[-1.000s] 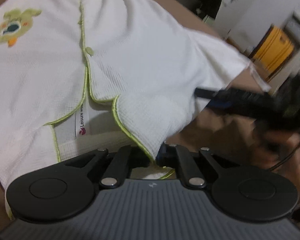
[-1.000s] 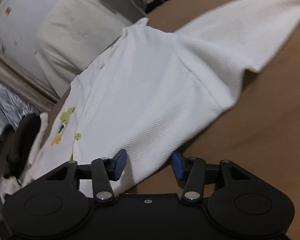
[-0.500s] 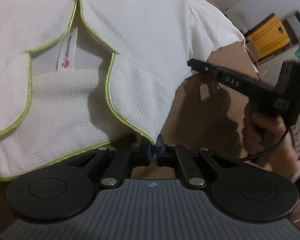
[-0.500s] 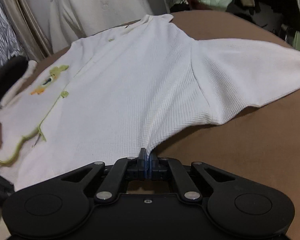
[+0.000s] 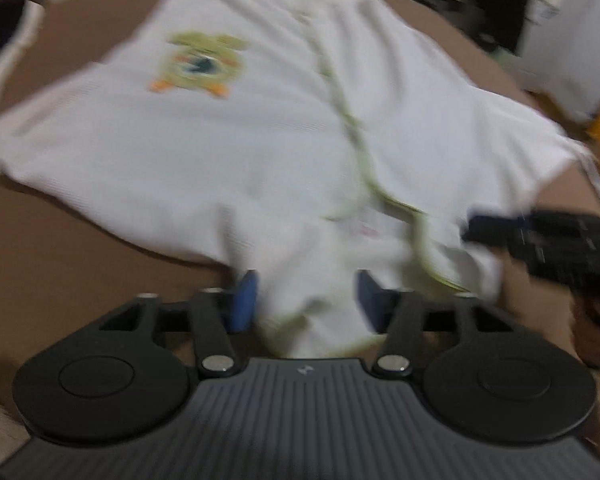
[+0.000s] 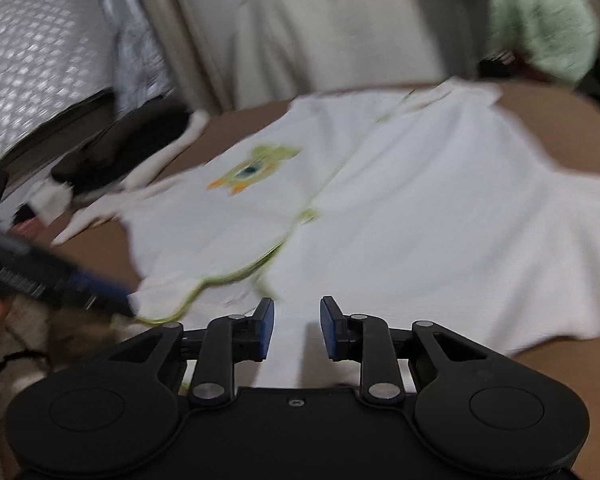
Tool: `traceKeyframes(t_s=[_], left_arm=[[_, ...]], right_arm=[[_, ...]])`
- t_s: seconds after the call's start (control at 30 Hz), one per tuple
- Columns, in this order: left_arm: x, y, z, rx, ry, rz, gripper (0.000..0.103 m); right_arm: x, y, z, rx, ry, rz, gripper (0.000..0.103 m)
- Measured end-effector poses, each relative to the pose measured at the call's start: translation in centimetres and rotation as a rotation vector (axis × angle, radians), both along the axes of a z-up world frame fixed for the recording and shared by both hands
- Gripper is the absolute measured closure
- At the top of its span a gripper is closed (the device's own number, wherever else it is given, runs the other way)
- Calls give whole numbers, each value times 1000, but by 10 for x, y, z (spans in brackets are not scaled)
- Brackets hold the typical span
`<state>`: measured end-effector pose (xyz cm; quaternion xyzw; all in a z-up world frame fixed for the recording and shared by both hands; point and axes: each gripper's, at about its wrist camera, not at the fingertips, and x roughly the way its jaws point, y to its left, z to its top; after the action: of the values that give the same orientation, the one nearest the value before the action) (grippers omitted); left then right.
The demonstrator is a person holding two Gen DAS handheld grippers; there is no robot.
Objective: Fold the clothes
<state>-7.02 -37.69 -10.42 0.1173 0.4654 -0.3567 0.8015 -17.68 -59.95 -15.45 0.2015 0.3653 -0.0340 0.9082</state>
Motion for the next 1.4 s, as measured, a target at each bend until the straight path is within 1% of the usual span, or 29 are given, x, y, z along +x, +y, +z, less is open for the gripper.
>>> traceKeyframes(t_s=[0.03,0.07,0.1,0.13,0.17,0.2,0.23,0.27,0.33,0.43,0.5,0.57,0.63,0.67,0.73,0.8,0.83,0.87,0.9,0.97,1.03,1.1,1.13,1.17,1.2,1.23,1.33,1.37,1.4], left_arm=[[3,-4,-6,48,-29,34,5],[7,-8,-15,105,-50,67,2],[11,-14,-26,151,-47,88,3],[14,-16,-36,168,-17,88,14],[16,-14,-44,150,26,93,30],[17,-9,-45,109,50,118,36],[16,-5,-43,80,64,127,68],[16,-2,-41,33,134,131,93],[17,5,-38,-53,263,140,93],[19,12,-40,-71,300,157,93],[22,13,-39,-76,325,129,93],[18,13,-37,-64,310,92,93],[10,14,-37,-56,330,65,93],[10,15,-37,-65,364,51,92],[13,19,-37,-85,430,40,92],[18,28,-21,-98,382,33,90],[20,32,-13,-105,358,29,85],[23,37,-5,-112,334,25,78],[28,40,3,-119,308,23,74],[52,44,17,-135,244,27,62],[81,45,32,-132,197,36,61],[118,36,50,-115,139,34,61],[137,30,58,-108,105,30,59],[157,23,67,-104,74,27,52],[179,14,73,-109,51,28,49],[202,6,77,-119,37,33,46],[272,-24,76,-133,-6,43,45],[297,-35,72,-150,15,16,45],[323,-46,65,-164,53,4,45]], right_arm=[[7,4,-5,19,14,31,71],[14,9,-10,38,29,61,70],[22,13,-15,57,43,92,70],[27,17,-18,77,53,118,70],[27,19,-17,99,53,135,70],[27,21,-15,121,53,151,70],[27,23,-14,143,53,167,70],[27,24,-12,166,53,182,70],[30,23,-7,197,56,182,70],[39,25,10,207,35,191,70],[47,28,24,201,19,207,70],[65,37,41,131,15,248,66],[80,47,55,28,-1,282,61],[87,51,60,-16,-7,295,58],[106,58,63,-37,12,307,57],[118,62,65,-51,33,314,57],[122,63,66,-59,40,316,57],[126,64,68,-65,44,317,57],[131,61,72,-58,45,312,57],[141,46,83,-25,55,296,57],[159,27,99,2,95,271,57],[185,5,123,-14,144,230,57],[198,-6,135,-26,165,210,56],[211,-20,149,-47,177,186,53],[225,-36,161,-72,186,162,51],[236,-54,169,-107,188,133,48],[271,-110,191,-202,187,43,48],[278,-134,190,-196,164,5,48],[283,-156,185,-166,141,-23,48]])
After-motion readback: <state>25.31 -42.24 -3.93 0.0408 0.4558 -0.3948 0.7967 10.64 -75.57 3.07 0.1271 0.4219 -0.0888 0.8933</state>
